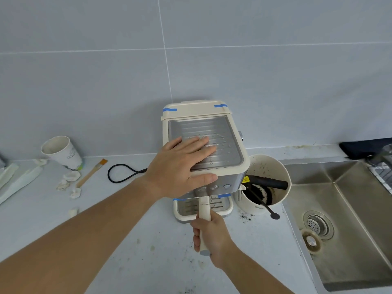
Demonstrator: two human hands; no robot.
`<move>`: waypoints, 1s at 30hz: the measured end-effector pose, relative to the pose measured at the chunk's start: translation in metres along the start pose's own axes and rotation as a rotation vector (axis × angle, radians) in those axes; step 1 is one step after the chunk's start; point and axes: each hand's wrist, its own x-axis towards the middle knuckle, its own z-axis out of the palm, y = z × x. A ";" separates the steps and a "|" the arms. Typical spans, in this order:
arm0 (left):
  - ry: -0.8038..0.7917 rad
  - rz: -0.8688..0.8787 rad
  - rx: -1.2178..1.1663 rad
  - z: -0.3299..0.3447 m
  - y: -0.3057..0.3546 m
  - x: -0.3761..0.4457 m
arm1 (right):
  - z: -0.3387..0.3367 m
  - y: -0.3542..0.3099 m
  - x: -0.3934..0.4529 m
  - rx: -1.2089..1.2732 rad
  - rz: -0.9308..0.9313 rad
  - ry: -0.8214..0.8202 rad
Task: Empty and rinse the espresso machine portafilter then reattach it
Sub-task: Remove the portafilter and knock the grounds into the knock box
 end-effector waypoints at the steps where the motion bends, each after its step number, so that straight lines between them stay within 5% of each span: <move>1: 0.003 0.001 0.001 0.000 0.000 0.000 | 0.002 0.000 0.000 -0.005 -0.009 0.012; 11: 0.016 -0.006 -0.011 -0.001 0.003 0.000 | 0.050 0.012 0.007 0.152 -0.051 0.123; 20: 0.033 -0.016 -0.054 -0.002 0.002 0.000 | 0.071 0.021 0.026 0.149 -0.122 -0.060; 30: 0.037 -0.024 -0.061 -0.003 0.003 0.000 | 0.087 0.010 0.033 0.247 -0.085 -0.013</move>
